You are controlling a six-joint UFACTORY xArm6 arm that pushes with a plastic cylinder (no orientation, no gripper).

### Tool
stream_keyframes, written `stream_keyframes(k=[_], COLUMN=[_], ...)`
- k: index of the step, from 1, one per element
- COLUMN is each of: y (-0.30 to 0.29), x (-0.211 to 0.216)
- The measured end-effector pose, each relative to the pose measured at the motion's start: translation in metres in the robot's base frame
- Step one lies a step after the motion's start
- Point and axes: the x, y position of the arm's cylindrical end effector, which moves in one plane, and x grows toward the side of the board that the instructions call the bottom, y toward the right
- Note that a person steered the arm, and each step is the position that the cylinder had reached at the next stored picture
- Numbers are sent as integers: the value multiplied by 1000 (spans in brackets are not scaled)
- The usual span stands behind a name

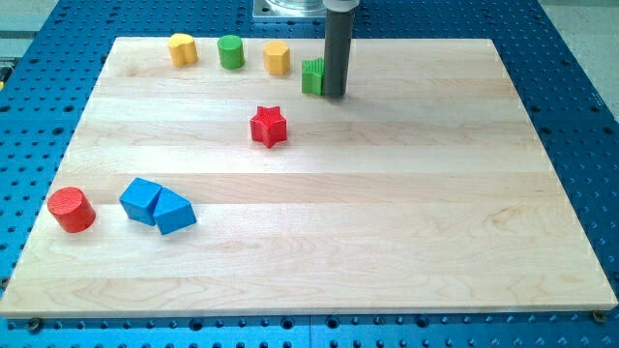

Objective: Place the green star at the top center of the board

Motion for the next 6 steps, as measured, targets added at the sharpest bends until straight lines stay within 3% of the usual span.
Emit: stream_keyframes(k=[1, 2, 4, 6], y=[-25, -25, -45, -36], x=[3, -26, -15, -47])
